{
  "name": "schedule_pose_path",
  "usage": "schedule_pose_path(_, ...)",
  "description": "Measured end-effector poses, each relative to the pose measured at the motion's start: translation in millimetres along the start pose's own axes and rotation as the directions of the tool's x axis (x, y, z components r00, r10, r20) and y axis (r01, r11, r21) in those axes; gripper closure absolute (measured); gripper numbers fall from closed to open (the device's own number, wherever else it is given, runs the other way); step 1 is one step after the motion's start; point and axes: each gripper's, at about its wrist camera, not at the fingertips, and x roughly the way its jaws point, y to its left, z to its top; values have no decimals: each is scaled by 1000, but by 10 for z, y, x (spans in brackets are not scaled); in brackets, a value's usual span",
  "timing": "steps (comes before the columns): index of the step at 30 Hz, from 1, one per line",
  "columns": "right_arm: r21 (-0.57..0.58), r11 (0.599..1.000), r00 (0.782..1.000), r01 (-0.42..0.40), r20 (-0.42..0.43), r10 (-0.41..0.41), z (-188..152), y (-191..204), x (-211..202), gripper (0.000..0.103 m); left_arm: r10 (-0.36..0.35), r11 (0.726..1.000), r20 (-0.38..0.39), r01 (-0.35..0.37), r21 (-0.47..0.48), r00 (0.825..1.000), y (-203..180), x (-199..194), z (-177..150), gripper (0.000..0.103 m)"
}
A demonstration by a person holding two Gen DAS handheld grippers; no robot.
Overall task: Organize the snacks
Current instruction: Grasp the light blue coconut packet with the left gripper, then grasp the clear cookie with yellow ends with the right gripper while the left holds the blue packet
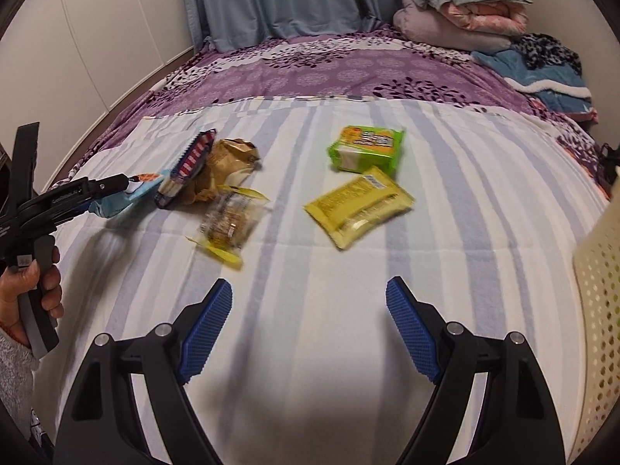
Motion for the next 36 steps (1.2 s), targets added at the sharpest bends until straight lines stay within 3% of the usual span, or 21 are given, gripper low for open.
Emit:
schedule_pose_path(6, -50, 998, 999, -42, -20, 41, 173, 322, 264, 22, 1, 1000, 12, -1, -11, 1000, 74, -201, -68, 36)
schedule_pose_path(15, -133, 991, 998, -18, -61, 10, 390, 686, 692, 22, 6, 999, -38, -8, -42, 999, 245, -199, -280, 37)
schedule_pose_path(18, -139, 990, 997, -13, -77, 3, 417, 724, 806, 28, 1, 998, -58, -5, -59, 998, 304, -162, -315, 33)
schedule_pose_path(20, -141, 990, 996, -13, -84, 1, 439, 740, 851, 36, 6, 999, -65, -9, -51, 998, 313, -137, -324, 24)
schedule_pose_path(28, -172, 985, 997, 17, -77, -31, 435, 792, 864, 56, 2, 1000, -113, 1, 19, 994, 157, 11, -343, 23)
schedule_pose_path(36, -141, 990, 997, 5, -73, -15, 336, 685, 715, 61, 33, 998, -123, -27, 50, 992, 104, 40, -389, 25)
